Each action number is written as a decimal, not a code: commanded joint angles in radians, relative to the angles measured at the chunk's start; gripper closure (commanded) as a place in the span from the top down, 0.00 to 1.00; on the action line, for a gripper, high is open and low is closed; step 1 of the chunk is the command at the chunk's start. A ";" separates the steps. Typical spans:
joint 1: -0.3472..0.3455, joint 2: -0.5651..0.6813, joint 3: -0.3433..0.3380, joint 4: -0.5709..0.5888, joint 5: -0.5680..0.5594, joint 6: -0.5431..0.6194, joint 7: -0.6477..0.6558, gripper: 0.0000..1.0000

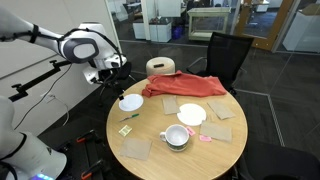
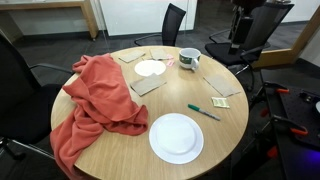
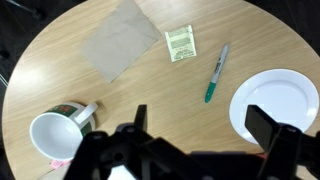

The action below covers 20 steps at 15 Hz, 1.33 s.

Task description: Put the marker inside the mug cup

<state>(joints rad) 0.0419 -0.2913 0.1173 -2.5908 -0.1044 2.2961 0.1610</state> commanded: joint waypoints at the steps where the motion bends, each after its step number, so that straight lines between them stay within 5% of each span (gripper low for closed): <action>1: 0.012 0.141 0.011 0.062 0.034 0.088 0.064 1.00; 9: 0.044 0.380 0.003 0.127 0.083 0.299 0.137 1.00; 20: 0.079 0.614 -0.046 0.181 0.083 0.425 0.149 1.00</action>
<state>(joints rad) 0.0910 0.2738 0.0955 -2.4320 -0.0418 2.7014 0.2842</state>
